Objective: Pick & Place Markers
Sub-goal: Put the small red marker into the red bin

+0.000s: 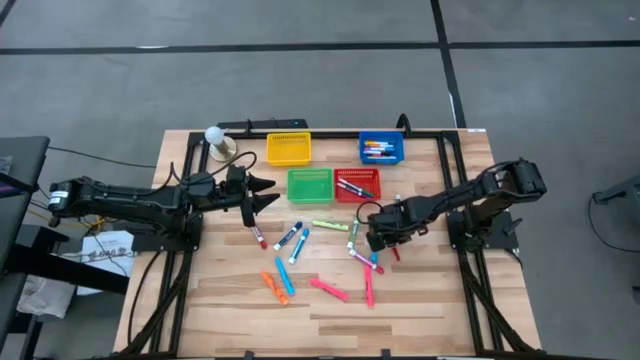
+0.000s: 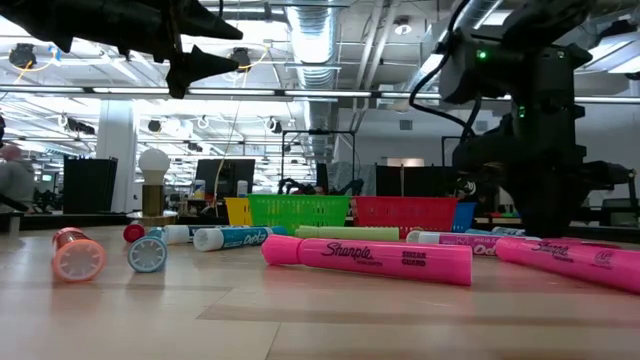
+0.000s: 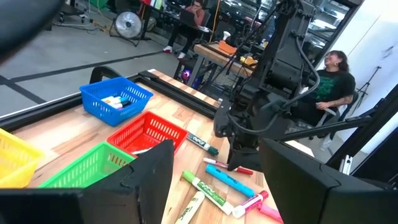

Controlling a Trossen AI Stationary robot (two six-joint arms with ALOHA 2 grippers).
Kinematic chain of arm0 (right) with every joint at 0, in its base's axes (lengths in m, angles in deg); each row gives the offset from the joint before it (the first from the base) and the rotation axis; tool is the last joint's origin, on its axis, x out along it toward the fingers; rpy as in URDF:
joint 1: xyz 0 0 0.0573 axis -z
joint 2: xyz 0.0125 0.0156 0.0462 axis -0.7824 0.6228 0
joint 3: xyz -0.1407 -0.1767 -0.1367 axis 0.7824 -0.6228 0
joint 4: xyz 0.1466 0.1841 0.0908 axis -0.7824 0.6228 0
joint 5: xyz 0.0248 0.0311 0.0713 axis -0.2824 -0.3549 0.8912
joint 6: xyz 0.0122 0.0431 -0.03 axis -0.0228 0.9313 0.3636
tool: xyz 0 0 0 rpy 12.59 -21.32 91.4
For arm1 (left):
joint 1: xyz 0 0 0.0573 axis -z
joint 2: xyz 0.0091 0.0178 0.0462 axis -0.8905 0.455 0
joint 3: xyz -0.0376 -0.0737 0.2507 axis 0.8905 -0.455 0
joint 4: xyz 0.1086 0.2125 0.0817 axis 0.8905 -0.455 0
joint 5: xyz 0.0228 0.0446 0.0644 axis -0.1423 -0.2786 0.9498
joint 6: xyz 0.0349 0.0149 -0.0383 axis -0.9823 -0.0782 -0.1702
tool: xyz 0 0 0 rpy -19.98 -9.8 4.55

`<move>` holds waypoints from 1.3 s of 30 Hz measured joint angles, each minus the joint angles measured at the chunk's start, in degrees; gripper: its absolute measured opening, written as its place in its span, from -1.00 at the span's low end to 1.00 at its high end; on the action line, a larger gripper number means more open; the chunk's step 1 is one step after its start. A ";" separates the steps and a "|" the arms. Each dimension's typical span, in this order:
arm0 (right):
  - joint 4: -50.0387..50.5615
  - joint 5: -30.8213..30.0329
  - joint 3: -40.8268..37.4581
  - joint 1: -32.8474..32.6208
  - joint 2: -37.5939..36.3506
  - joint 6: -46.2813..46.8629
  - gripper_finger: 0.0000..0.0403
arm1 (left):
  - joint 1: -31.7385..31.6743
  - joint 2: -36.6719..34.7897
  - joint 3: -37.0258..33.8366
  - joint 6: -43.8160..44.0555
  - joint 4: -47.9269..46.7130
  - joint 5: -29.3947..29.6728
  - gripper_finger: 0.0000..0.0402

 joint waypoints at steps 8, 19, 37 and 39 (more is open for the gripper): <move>-0.35 -1.28 -0.15 -0.02 -3.84 -0.44 -0.88 | -0.02 0.00 0.00 -0.02 0.40 -0.02 0.18; -0.91 -0.58 -0.01 1.21 -19.60 -1.70 -0.90 | 0.00 0.00 0.00 -0.07 0.98 -0.02 0.18; -23.36 -2.47 0.07 9.37 -37.20 -35.06 -0.84 | 0.00 -0.02 0.00 -0.09 1.62 0.00 0.18; -25.60 -2.51 0.09 10.23 -37.41 -38.77 -0.82 | -0.02 -0.02 0.00 -0.09 1.60 0.00 0.18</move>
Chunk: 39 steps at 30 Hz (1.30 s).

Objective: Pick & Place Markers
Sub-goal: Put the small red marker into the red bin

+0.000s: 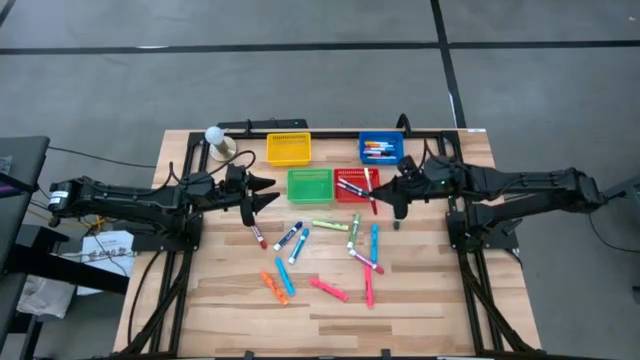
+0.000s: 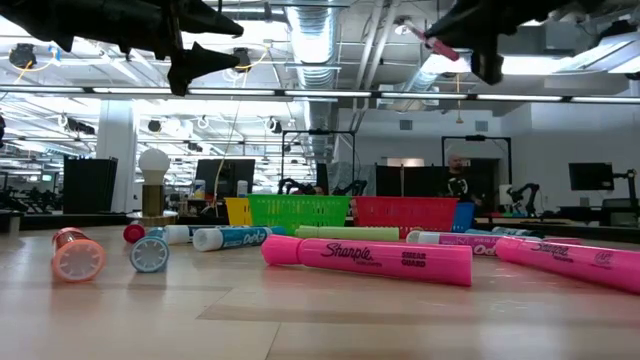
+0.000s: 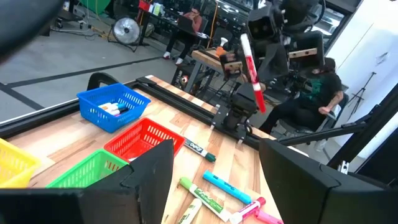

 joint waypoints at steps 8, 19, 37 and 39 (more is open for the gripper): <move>-4.48 -0.05 0.00 3.61 1.73 -11.46 -0.86 | 0.01 0.02 0.00 0.00 0.07 0.00 0.18; 4.02 0.17 9.22 9.19 11.78 -19.61 -0.83 | 0.01 0.00 0.00 -0.02 0.39 0.00 0.18; 38.08 0.29 36.20 15.30 34.81 -37.82 -0.83 | 0.02 0.02 0.00 -0.48 0.42 0.00 0.18; 39.56 0.28 37.28 15.41 36.90 -38.25 -0.81 | 0.00 0.02 0.00 -0.50 0.42 0.02 0.18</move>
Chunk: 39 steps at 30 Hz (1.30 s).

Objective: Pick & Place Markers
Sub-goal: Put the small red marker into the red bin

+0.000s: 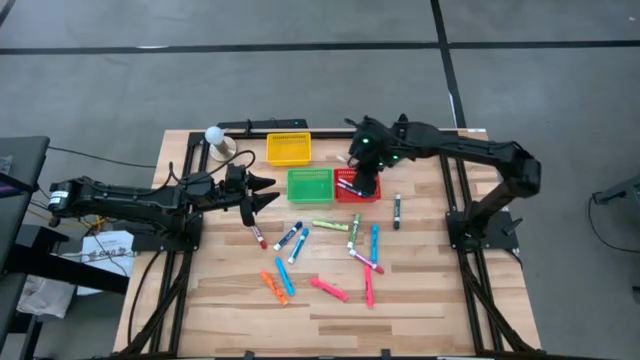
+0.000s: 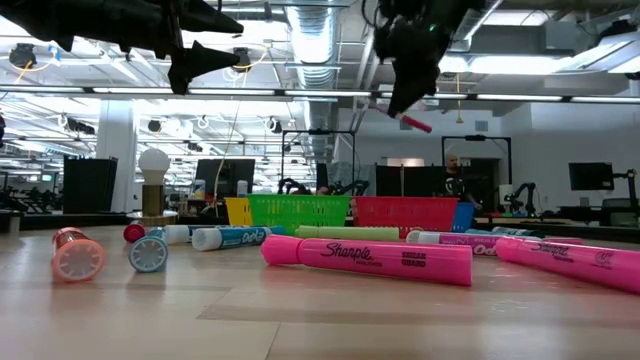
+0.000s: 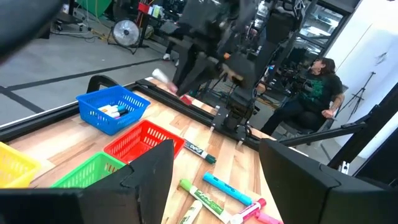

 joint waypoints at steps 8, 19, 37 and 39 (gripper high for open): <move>5.12 0.01 0.27 0.26 6.75 -1.25 -0.83 | 0.00 -0.01 0.00 -1.08 0.12 0.00 0.18; 4.59 -0.02 0.27 0.26 15.47 -3.17 -0.80 | 0.01 0.00 0.00 -1.08 0.17 0.01 0.18; 1.77 -1.31 0.23 1.61 23.68 -4.09 -0.79 | -0.01 -0.01 0.00 -1.08 0.19 0.01 0.18; 1.39 -1.31 0.21 1.64 23.62 -4.08 -0.79 | -0.01 0.00 0.00 -1.08 0.19 0.01 0.18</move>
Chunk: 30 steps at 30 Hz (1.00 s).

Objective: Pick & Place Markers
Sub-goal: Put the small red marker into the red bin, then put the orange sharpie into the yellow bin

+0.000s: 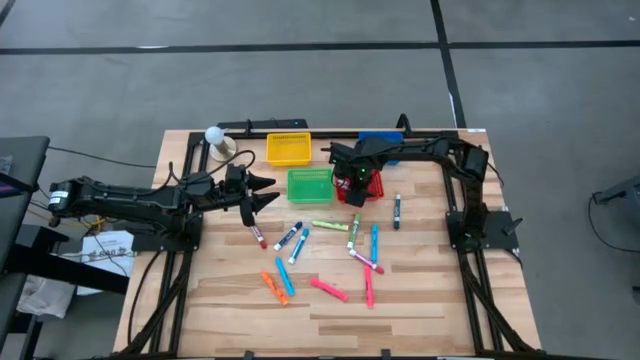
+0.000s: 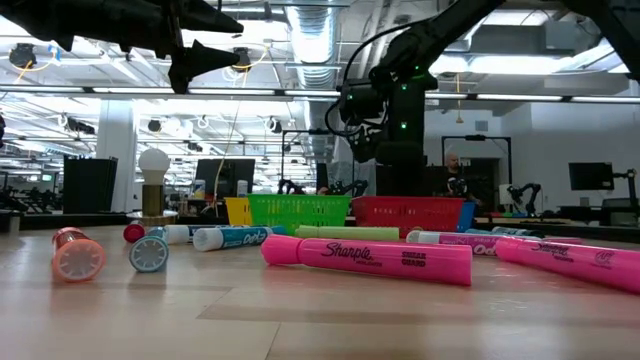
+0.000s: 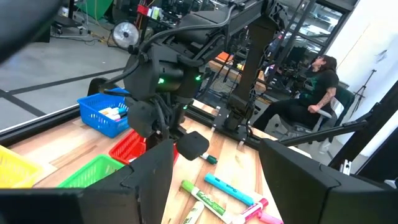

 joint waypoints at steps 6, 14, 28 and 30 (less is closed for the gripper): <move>-0.06 0.04 0.00 0.00 -0.04 0.00 -0.77 | 0.01 0.00 0.00 0.00 0.00 0.00 0.18; -0.17 0.04 0.00 0.00 -0.06 2.40 -0.60 | 0.01 0.00 0.00 0.01 0.03 0.01 0.18; 1.27 0.19 0.02 0.07 -0.13 4.53 -0.44 | 0.01 0.00 0.00 0.02 0.22 0.00 0.18; 2.37 0.25 0.00 0.07 -0.31 4.19 -0.44 | 0.00 0.00 0.00 0.02 0.22 0.00 0.18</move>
